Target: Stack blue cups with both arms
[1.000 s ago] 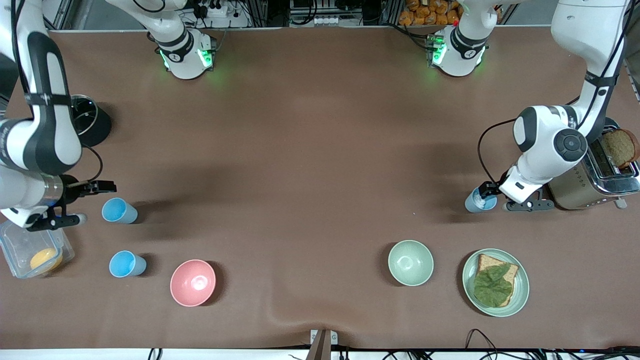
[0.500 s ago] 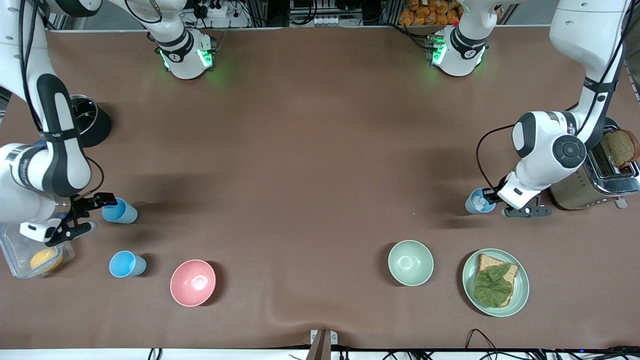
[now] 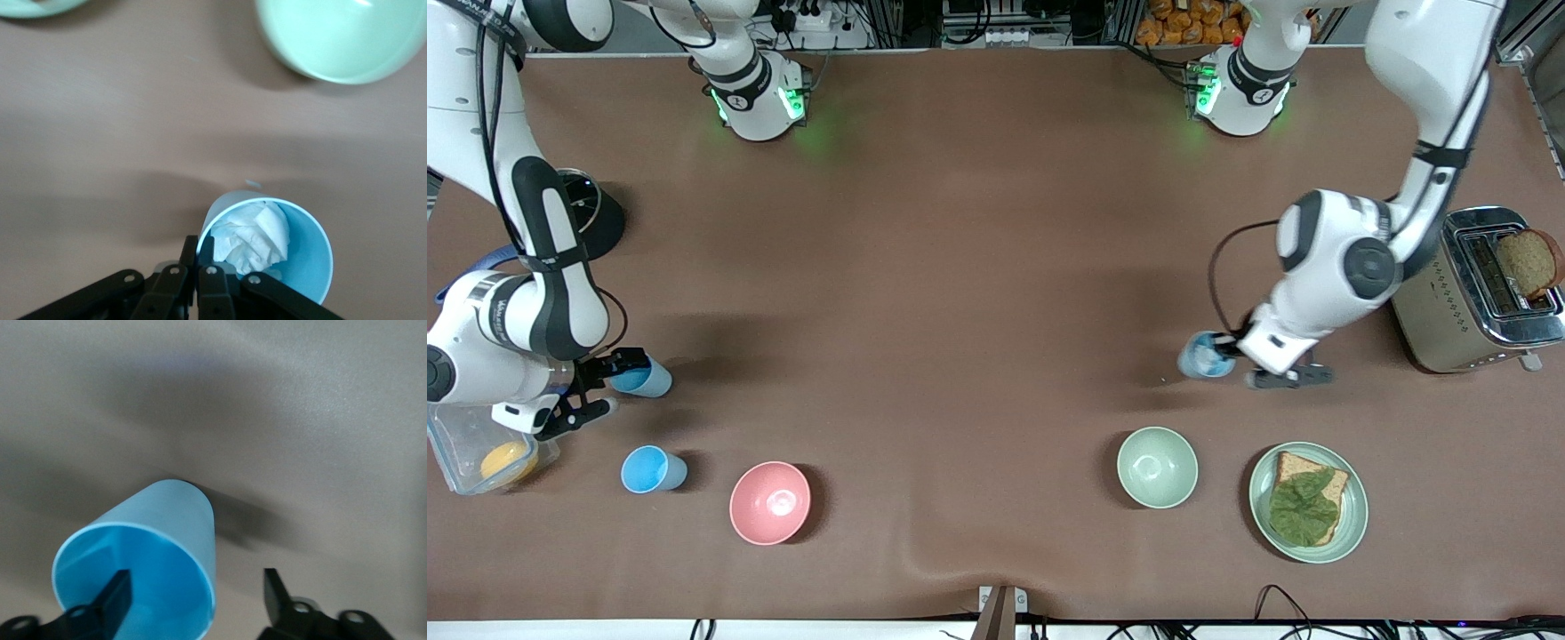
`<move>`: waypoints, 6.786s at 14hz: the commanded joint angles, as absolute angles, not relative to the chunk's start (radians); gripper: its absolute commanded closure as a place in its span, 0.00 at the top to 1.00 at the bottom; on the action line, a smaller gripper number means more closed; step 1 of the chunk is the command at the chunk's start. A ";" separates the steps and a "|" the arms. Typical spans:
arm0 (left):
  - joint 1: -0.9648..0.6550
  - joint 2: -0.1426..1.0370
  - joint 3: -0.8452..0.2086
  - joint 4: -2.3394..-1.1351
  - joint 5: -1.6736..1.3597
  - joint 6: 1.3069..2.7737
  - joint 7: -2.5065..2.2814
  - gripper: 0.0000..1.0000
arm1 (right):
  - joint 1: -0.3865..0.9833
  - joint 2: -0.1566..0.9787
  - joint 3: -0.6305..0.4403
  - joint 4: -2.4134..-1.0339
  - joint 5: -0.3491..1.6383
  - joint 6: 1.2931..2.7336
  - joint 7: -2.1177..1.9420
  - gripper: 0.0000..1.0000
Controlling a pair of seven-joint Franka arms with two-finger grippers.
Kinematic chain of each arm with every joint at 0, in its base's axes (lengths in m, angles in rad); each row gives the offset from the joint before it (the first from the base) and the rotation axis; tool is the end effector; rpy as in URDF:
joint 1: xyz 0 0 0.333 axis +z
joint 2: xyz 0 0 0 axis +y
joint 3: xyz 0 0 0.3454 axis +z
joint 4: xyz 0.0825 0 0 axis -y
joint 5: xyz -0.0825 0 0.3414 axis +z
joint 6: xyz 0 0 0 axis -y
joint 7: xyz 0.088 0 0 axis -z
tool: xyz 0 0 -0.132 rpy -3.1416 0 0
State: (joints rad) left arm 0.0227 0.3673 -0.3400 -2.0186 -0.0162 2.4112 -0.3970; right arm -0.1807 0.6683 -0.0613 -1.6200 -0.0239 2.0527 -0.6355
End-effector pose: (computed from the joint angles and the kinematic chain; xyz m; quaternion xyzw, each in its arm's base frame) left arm 0.5607 -0.1737 0.3156 0.9960 0.0575 -0.0016 0.0690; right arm 0.6271 -0.1515 0.2425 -0.9713 -0.2049 0.1184 0.0230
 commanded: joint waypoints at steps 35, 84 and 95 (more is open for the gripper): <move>-0.005 0.143 -0.405 -1.735 0.226 1.908 -0.676 1.00 | 0.589 0.566 -0.017 -1.308 0.262 1.701 0.379 0.00; -0.109 0.023 0.052 -1.480 0.020 1.499 -0.098 1.00 | 0.370 0.606 -0.026 -1.454 0.244 1.479 0.174 1.00; -0.110 0.023 0.051 -1.482 0.018 1.496 -0.097 1.00 | 0.193 0.384 -0.026 -1.901 0.074 1.638 -0.153 1.00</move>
